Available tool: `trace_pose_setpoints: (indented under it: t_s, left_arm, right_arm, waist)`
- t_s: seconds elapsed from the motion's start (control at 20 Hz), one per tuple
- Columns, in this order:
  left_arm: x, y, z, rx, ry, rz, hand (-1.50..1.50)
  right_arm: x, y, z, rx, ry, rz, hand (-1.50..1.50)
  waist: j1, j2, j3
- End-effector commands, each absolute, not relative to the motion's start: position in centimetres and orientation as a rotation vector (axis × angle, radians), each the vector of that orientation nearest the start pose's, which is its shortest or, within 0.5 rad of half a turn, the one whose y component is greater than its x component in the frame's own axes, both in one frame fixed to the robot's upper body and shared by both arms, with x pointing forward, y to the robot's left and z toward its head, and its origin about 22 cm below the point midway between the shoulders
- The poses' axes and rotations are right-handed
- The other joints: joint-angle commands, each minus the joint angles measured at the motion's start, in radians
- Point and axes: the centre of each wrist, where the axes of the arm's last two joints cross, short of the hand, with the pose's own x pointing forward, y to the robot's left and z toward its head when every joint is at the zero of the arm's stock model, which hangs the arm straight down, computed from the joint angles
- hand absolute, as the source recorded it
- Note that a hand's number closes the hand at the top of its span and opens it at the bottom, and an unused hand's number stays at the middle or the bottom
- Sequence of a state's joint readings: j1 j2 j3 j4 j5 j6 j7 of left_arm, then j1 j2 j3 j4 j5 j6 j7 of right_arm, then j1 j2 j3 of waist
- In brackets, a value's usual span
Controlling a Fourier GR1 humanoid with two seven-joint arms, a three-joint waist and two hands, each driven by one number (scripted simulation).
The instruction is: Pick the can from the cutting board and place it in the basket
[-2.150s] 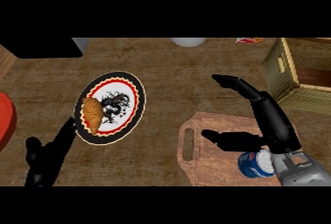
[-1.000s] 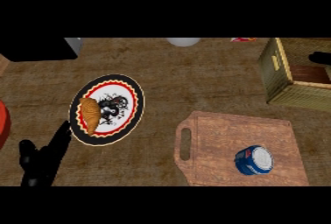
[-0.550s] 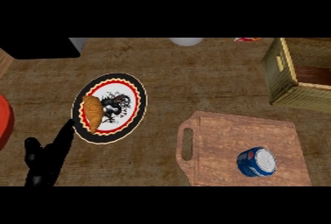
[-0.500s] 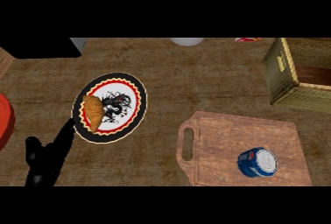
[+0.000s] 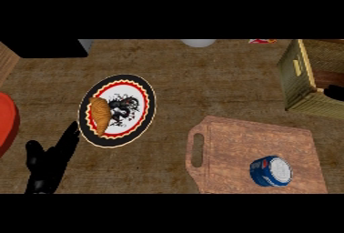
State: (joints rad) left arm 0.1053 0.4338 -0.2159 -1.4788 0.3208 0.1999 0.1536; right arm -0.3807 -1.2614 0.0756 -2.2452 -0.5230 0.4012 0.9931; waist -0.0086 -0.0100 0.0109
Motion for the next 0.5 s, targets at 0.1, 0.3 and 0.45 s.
trace_pose_setpoints:
  t_s: [0.1,0.3,0.45]
  left_arm:
    - [18.6,29.4,-4.7,0.149,-1.008,-0.03,0.0]
    - [19.3,30.5,-4.4,0.16,-1.008,-0.05,0.0]
    - [19.8,28.2,-5.3,0.159,-1.016,-0.032,0.0]
  right_arm:
    - [18.0,-24.5,27.1,-0.693,-1.002,1.244,-1.5]
    - [18.6,-24.4,26.3,-0.693,-0.974,1.243,-1.5]
    - [18.8,-24.7,23.4,-0.67,-0.955,1.23,-1.5]
  waist:
    - [0.005,0.009,-0.01]
    - [0.015,0.012,-0.012]
    - [0.004,0.012,-0.011]
